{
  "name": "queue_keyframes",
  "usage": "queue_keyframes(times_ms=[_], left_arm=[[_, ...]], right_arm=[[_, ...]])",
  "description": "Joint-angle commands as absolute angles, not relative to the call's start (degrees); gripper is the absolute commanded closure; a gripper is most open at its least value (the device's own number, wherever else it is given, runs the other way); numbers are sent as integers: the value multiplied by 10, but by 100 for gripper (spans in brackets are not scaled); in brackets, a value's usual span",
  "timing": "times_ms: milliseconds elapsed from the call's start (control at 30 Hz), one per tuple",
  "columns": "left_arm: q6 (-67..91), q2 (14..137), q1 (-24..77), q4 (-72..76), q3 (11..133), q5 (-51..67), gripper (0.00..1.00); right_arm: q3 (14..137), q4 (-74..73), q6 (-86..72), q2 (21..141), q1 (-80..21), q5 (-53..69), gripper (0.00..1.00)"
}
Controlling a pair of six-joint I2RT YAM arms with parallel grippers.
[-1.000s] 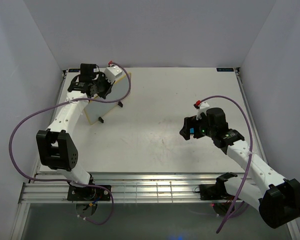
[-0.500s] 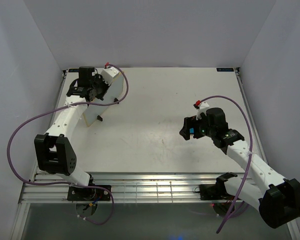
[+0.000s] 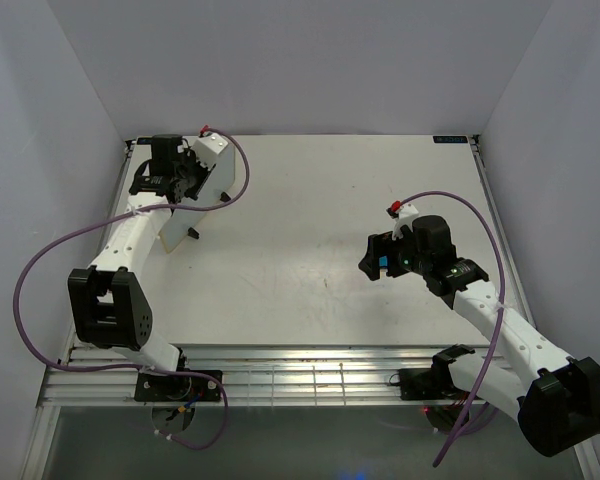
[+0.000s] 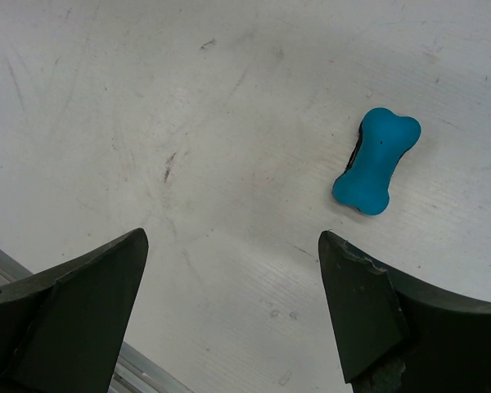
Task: Erase the whiteboard
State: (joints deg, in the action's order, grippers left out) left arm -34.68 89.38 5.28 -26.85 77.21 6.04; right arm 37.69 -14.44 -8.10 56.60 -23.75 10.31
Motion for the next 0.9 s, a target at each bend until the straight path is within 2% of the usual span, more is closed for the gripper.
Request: queue_keyframes(times_ms=[0, 267, 367, 600, 867], left_arm=[[-351, 895, 37, -244, 762, 19, 62], [-326, 973, 25, -272, 841, 38, 61], [-321, 989, 24, -265, 851, 11, 61], [-302, 993, 3, -249, 846, -69, 59], [-302, 977, 2, -231, 818, -76, 54]], right_arm=[[380, -121, -71, 557, -241, 109, 10], [379, -120, -71, 559, -242, 111, 10], [379, -120, -71, 558, -243, 112, 10], [379, -115, -71, 558, -245, 117, 10], [378, -114, -70, 557, -245, 120, 10]])
